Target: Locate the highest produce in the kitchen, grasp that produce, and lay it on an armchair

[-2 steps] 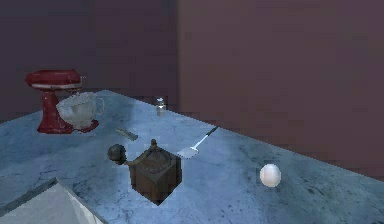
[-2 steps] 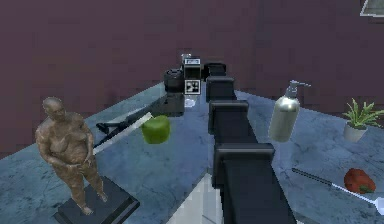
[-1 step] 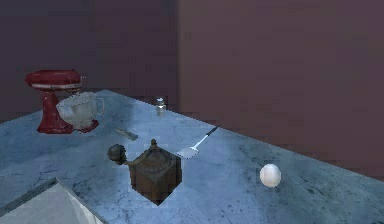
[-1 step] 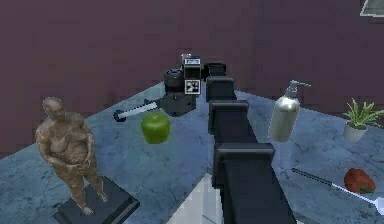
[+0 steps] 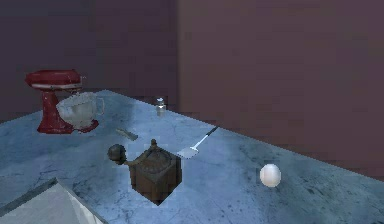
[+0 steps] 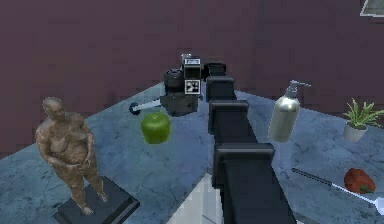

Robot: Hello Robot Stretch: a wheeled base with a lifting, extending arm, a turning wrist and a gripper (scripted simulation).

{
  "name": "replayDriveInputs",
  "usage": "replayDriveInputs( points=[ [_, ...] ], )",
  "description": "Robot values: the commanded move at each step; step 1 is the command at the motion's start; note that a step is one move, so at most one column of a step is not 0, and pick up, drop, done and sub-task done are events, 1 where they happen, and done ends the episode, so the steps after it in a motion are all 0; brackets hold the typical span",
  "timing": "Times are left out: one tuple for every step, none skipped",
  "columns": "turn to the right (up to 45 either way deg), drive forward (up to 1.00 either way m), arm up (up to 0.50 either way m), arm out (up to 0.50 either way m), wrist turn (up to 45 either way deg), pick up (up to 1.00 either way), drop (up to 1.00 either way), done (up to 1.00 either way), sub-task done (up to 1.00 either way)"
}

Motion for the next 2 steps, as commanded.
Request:
replayDriveInputs(
  points=[
    [0.0,0.0,-0.1,0.0,0.0,0.0,0.0,0.0,0.0],
    [0.0,0.0,0.0,0.0,0.0,1.0,0.0,0.0,0.0]
  ],
)
